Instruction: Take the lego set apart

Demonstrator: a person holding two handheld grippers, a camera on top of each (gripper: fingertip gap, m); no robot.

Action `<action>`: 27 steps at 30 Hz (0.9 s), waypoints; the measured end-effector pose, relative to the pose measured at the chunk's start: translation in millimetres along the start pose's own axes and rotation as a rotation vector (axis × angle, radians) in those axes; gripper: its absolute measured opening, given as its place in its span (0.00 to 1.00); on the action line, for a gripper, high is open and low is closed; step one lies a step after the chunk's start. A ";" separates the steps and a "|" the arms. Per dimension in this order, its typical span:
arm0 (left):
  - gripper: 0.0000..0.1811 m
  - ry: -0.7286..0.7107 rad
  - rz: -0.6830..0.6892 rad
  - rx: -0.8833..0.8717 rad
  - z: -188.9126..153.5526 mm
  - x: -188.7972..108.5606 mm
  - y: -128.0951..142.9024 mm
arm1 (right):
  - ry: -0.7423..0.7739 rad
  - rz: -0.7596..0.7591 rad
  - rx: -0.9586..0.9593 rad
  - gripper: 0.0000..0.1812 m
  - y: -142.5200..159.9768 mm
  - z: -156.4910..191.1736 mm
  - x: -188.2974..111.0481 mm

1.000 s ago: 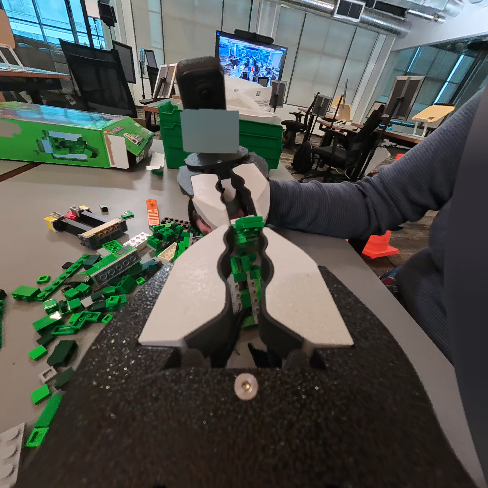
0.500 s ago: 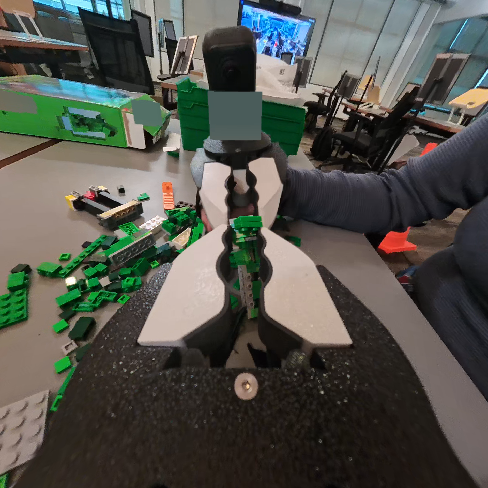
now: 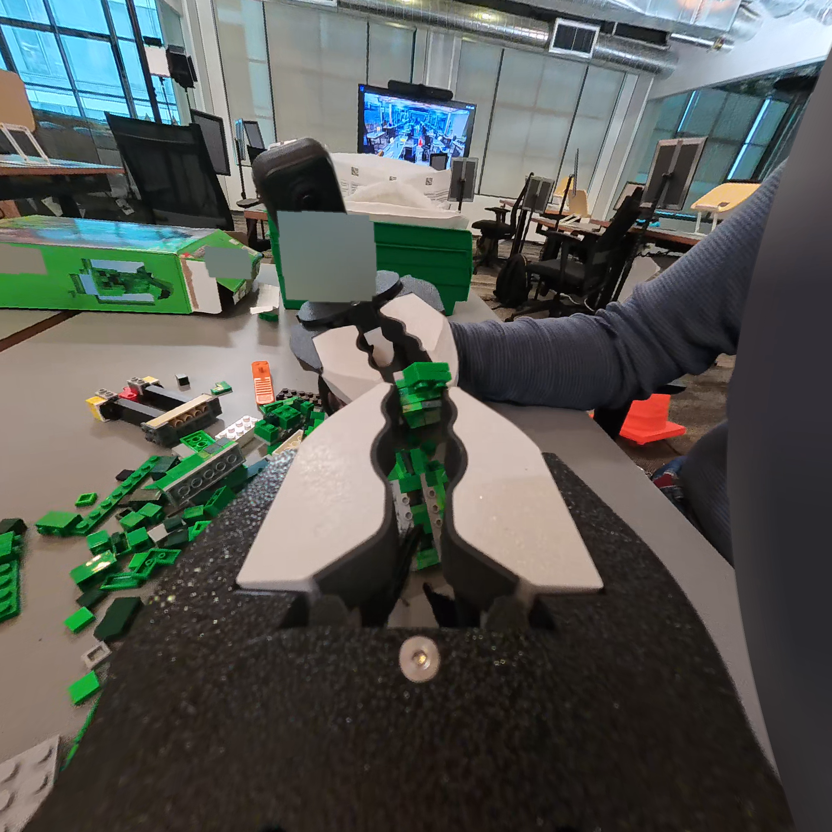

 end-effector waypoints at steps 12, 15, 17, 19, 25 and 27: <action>0.09 0.068 -0.060 -0.097 6.3 -0.2 5.8 | -0.085 -0.024 0.096 0.11 2.9 -7.0 -0.8; 0.09 0.034 -0.061 -0.118 9.9 -1.6 6.7 | -0.043 -0.048 0.087 0.10 3.2 -10.2 -2.5; 0.09 -0.028 -0.054 -0.131 13.6 -3.2 7.9 | 0.024 -0.055 0.074 0.10 2.8 -13.5 -4.6; 0.09 -0.090 -0.044 -0.150 17.4 -4.6 9.2 | 0.099 -0.059 0.052 0.10 2.3 -16.2 -6.8; 0.09 -0.108 -0.053 -0.188 20.1 -2.8 11.5 | 0.197 -0.037 -0.037 0.10 0.5 -14.3 -5.1; 0.09 -0.080 -0.048 -0.146 17.0 -2.3 8.5 | 0.145 -0.045 -0.010 0.10 -0.3 -12.4 -4.4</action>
Point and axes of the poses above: each gripper's, where its closed fingertips meet, x out along the fingers, y out of its underside, z = x × y across the jaws, the point moved 9 cm from there along -x, back along the fingers, and after that the axes turned 5 degrees about y, right-handed, at the moved point
